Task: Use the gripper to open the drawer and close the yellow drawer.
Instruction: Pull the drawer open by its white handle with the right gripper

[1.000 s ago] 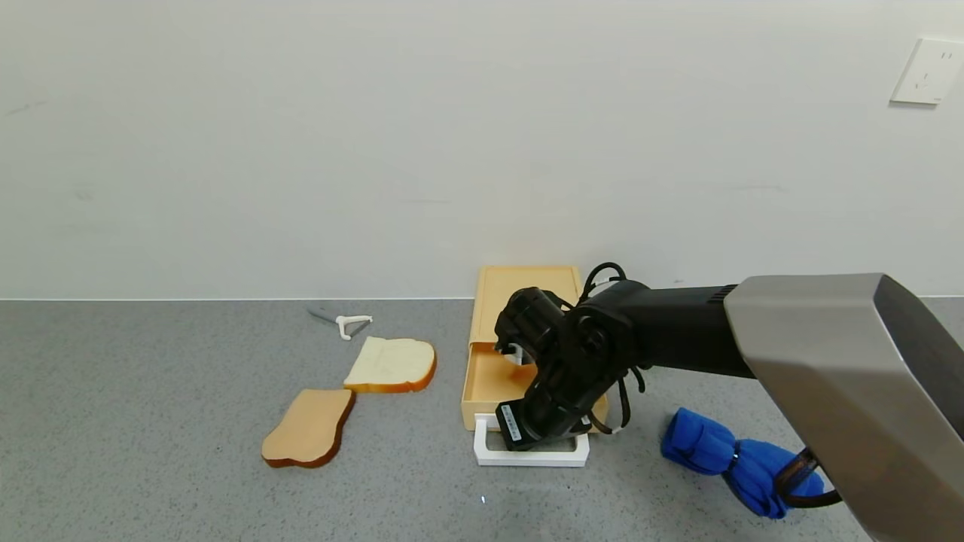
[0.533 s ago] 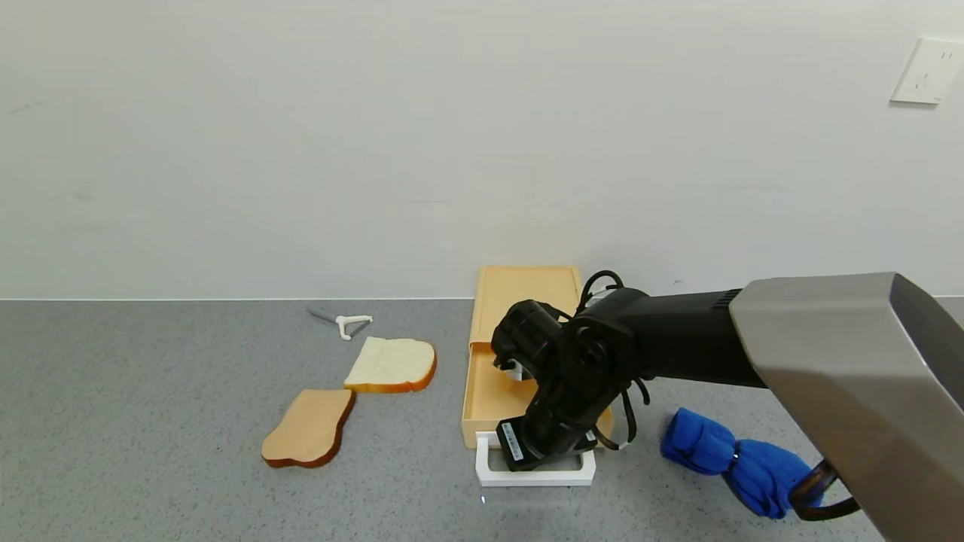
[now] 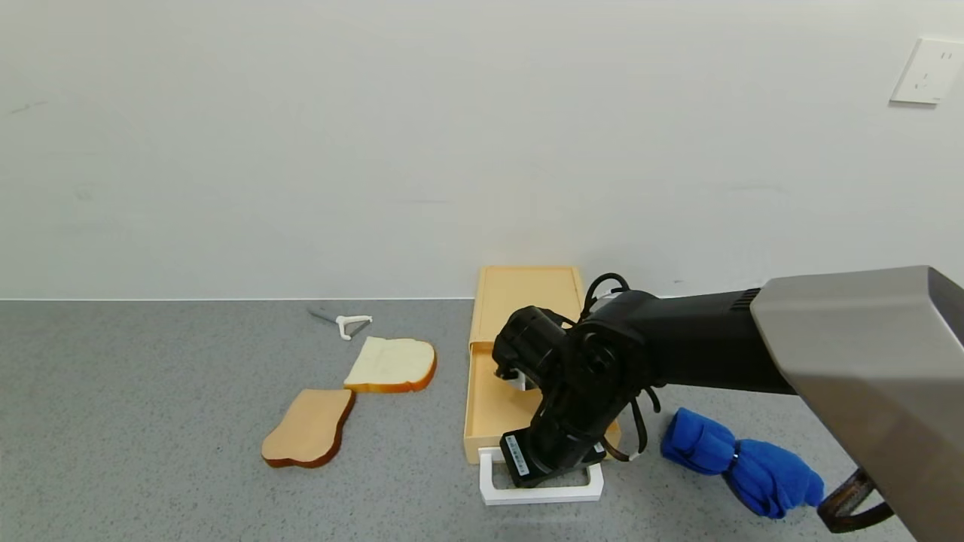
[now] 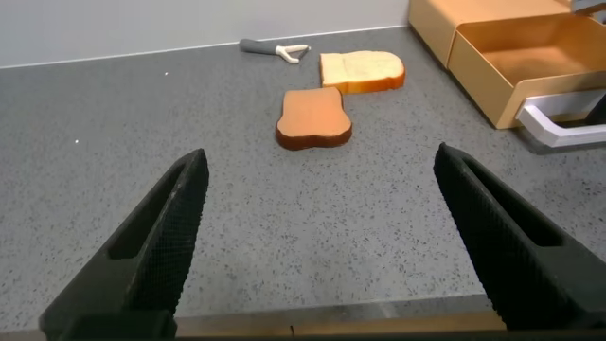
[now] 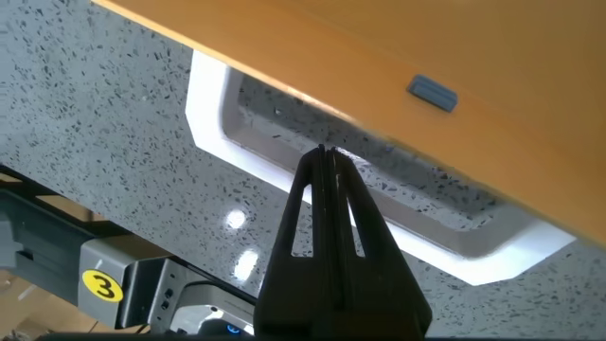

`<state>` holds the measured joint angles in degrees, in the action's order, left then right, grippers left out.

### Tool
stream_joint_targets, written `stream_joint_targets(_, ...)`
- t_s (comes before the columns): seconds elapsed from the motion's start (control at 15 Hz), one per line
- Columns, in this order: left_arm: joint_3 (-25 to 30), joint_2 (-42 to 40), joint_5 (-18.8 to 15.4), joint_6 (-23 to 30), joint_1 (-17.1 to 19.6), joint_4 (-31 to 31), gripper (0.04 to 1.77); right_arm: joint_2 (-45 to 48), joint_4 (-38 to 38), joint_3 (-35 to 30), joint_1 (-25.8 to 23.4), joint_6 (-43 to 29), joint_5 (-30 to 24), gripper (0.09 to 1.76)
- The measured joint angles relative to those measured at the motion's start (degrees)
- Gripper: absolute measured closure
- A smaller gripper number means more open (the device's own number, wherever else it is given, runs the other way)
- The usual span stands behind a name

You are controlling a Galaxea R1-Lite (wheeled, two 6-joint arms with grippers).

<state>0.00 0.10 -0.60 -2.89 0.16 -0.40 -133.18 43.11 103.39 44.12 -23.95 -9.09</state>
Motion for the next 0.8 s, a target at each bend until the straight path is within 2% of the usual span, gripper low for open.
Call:
stream_joint_targets(0.47, 0.0, 0.0, 0.0, 0.0, 0.0, 0.0, 0.09, 1.2, 0.1, -0.6, 1.6, -1.5, 0.0, 1.73)
stream_joint_targets(0.8, 0.0, 0.0, 0.0, 0.0, 0.0, 0.0, 0.09, 6.6, 0.2, -1.4, 1.6, -0.6, -0.1, 1.73)
